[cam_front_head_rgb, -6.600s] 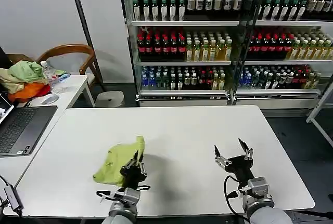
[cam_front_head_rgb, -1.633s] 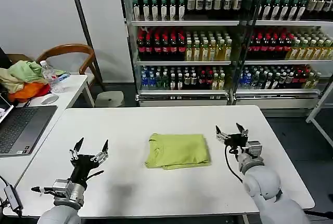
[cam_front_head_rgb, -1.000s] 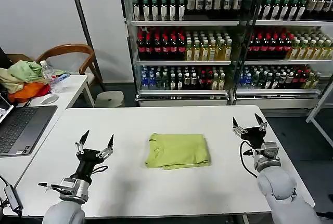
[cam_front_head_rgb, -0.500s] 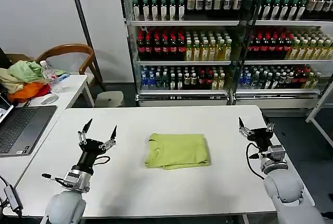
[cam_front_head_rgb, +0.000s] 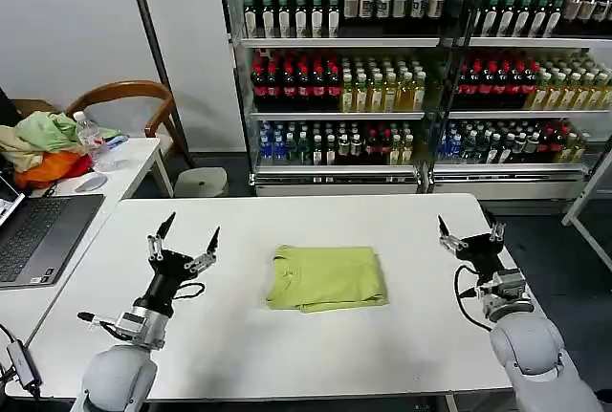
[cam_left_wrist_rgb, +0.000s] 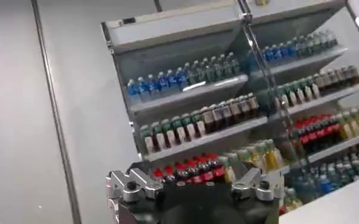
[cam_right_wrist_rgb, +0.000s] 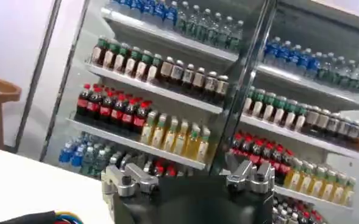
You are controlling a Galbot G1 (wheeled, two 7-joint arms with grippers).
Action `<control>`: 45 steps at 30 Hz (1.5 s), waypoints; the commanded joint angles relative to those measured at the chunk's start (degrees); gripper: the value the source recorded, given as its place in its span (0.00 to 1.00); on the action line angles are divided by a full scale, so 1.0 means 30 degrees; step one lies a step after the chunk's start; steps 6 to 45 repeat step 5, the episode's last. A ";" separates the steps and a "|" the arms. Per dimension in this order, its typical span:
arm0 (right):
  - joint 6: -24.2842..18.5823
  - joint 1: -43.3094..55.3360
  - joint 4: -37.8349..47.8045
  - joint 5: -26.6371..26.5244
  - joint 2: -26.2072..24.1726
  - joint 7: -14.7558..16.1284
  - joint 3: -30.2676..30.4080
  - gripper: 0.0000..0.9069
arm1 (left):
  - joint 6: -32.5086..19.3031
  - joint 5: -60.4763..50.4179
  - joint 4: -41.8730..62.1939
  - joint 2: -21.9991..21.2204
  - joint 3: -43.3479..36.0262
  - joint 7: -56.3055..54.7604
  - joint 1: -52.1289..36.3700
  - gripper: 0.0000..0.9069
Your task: Fold and organize the clothes.
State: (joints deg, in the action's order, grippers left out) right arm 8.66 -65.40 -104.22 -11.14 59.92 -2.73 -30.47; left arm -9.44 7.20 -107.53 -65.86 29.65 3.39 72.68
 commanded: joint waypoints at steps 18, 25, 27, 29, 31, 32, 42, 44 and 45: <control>-0.0267 0.0193 0.0485 0.0637 0.0531 -0.0908 0.1058 1.00 | -0.0513 0.1067 0.0240 -0.0250 -0.0452 0.0018 0.0349 1.00; -0.0267 0.0193 0.0485 0.0637 0.0531 -0.0908 0.1058 1.00 | -0.0513 0.1067 0.0240 -0.0250 -0.0452 0.0018 0.0349 1.00; -0.0267 0.0193 0.0485 0.0637 0.0531 -0.0908 0.1058 1.00 | -0.0513 0.1067 0.0240 -0.0250 -0.0452 0.0018 0.0349 1.00; -0.0267 0.0193 0.0485 0.0637 0.0531 -0.0908 0.1058 1.00 | -0.0513 0.1067 0.0240 -0.0250 -0.0452 0.0018 0.0349 1.00; -0.0267 0.0193 0.0485 0.0637 0.0531 -0.0908 0.1058 1.00 | -0.0513 0.1067 0.0240 -0.0250 -0.0452 0.0018 0.0349 1.00; -0.0267 0.0193 0.0485 0.0637 0.0531 -0.0908 0.1058 1.00 | -0.0513 0.1067 0.0240 -0.0250 -0.0452 0.0018 0.0349 1.00; -0.0267 0.0193 0.0485 0.0637 0.0531 -0.0908 0.1058 1.00 | -0.0513 0.1067 0.0240 -0.0250 -0.0452 0.0018 0.0349 1.00; -0.0267 0.0193 0.0485 0.0637 0.0531 -0.0908 0.1058 1.00 | -0.0513 0.1067 0.0240 -0.0250 -0.0452 0.0018 0.0349 1.00; -0.0267 0.0193 0.0485 0.0637 0.0531 -0.0908 0.1058 1.00 | -0.0513 0.1067 0.0240 -0.0250 -0.0452 0.0018 0.0349 1.00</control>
